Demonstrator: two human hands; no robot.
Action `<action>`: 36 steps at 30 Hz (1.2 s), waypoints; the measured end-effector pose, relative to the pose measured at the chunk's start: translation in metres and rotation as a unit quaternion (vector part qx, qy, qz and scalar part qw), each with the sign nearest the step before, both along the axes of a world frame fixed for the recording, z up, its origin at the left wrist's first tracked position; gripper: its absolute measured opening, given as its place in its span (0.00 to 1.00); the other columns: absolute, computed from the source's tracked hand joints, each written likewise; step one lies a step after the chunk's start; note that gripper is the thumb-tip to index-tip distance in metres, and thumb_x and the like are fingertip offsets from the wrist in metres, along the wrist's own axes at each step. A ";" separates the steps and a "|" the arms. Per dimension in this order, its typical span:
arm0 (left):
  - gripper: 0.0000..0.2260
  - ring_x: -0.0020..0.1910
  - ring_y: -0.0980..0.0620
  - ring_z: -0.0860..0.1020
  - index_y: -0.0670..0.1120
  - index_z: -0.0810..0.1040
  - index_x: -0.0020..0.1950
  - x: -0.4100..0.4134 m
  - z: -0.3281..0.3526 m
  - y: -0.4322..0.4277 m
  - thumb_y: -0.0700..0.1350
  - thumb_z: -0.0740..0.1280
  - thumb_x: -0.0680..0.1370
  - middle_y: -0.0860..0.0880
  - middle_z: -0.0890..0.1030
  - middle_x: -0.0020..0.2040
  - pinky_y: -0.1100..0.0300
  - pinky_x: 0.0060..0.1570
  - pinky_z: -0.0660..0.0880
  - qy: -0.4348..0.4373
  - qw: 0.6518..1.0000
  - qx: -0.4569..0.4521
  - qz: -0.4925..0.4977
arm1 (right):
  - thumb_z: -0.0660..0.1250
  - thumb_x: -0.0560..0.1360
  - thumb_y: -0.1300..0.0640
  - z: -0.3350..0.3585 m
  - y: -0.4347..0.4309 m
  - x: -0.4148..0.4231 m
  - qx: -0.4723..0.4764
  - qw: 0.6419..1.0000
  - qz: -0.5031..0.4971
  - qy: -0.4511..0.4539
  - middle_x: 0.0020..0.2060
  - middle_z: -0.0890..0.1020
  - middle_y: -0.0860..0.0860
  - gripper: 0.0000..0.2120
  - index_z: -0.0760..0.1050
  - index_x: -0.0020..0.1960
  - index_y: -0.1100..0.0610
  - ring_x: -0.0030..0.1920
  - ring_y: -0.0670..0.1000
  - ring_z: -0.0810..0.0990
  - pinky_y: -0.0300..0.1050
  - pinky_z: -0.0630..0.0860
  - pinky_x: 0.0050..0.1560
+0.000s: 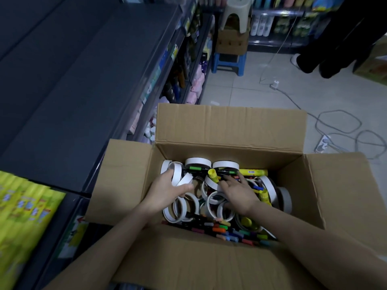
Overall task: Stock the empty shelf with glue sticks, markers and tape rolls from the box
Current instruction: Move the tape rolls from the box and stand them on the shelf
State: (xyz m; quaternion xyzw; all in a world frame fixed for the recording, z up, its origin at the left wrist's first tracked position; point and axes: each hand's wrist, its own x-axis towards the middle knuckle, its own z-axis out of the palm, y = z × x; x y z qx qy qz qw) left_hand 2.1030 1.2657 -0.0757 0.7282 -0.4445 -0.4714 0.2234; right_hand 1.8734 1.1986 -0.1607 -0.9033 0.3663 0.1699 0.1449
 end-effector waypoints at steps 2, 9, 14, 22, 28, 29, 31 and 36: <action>0.20 0.36 0.54 0.82 0.43 0.74 0.57 0.000 0.000 0.000 0.52 0.74 0.71 0.45 0.83 0.41 0.56 0.36 0.75 0.000 1.000 0.001 0.002 | 0.67 0.75 0.50 0.001 -0.001 -0.002 -0.009 1.000 0.011 -0.020 0.69 0.71 0.58 0.25 0.65 0.66 0.60 0.76 0.54 0.57 0.55 0.42 0.76; 0.10 0.34 0.53 0.80 0.43 0.76 0.48 0.002 0.005 0.001 0.46 0.73 0.73 0.44 0.83 0.38 0.60 0.32 0.74 0.028 0.999 -0.010 0.022 | 0.68 0.74 0.54 0.006 -0.005 -0.007 -0.006 0.997 0.023 -0.078 0.66 0.75 0.58 0.22 0.70 0.65 0.60 0.75 0.54 0.60 0.49 0.42 0.76; 0.11 0.35 0.53 0.81 0.44 0.78 0.48 0.003 0.011 0.003 0.47 0.74 0.72 0.45 0.83 0.38 0.57 0.36 0.76 0.057 0.998 -0.005 0.025 | 0.69 0.75 0.52 0.017 -0.008 -0.006 0.015 0.997 0.029 -0.067 0.73 0.65 0.59 0.26 0.67 0.69 0.60 0.76 0.55 0.57 0.47 0.47 0.76; 0.08 0.37 0.51 0.81 0.43 0.78 0.48 0.003 0.033 0.009 0.43 0.73 0.73 0.42 0.84 0.39 0.55 0.42 0.77 0.106 0.994 -0.003 0.004 | 0.73 0.65 0.55 0.024 -0.006 -0.017 -0.033 0.993 0.052 -0.105 0.41 0.78 0.53 0.15 0.74 0.49 0.56 0.53 0.57 0.73 0.48 0.65 0.48; 0.08 0.34 0.53 0.79 0.40 0.77 0.47 0.000 0.048 0.012 0.41 0.73 0.72 0.47 0.81 0.35 0.62 0.36 0.76 0.111 0.994 -0.008 0.003 | 0.67 0.72 0.55 0.052 -0.006 -0.005 -0.033 0.997 0.031 -0.058 0.45 0.77 0.52 0.12 0.71 0.54 0.55 0.56 0.53 0.70 0.49 0.55 0.56; 0.08 0.34 0.53 0.79 0.41 0.77 0.47 0.000 0.050 0.013 0.41 0.73 0.72 0.47 0.81 0.35 0.62 0.35 0.76 0.112 0.994 -0.009 0.004 | 0.67 0.73 0.54 0.057 -0.006 -0.004 -0.026 0.998 0.018 -0.051 0.43 0.77 0.52 0.11 0.71 0.52 0.56 0.54 0.53 0.72 0.50 0.55 0.60; 0.06 0.33 0.53 0.78 0.42 0.77 0.46 0.000 0.053 0.014 0.39 0.73 0.73 0.47 0.80 0.34 0.63 0.33 0.75 0.120 0.993 -0.011 0.009 | 0.68 0.73 0.51 0.070 -0.008 -0.005 0.015 0.998 -0.016 -0.058 0.39 0.76 0.52 0.11 0.70 0.48 0.56 0.49 0.56 0.76 0.49 0.63 0.56; 0.08 0.32 0.54 0.78 0.37 0.77 0.49 -0.002 0.063 0.016 0.38 0.71 0.74 0.48 0.80 0.33 0.65 0.32 0.74 0.127 0.991 -0.028 0.011 | 0.69 0.72 0.52 0.087 -0.015 -0.009 0.129 0.976 -0.127 -0.118 0.41 0.78 0.54 0.11 0.71 0.46 0.58 0.41 0.55 0.76 0.53 0.73 0.40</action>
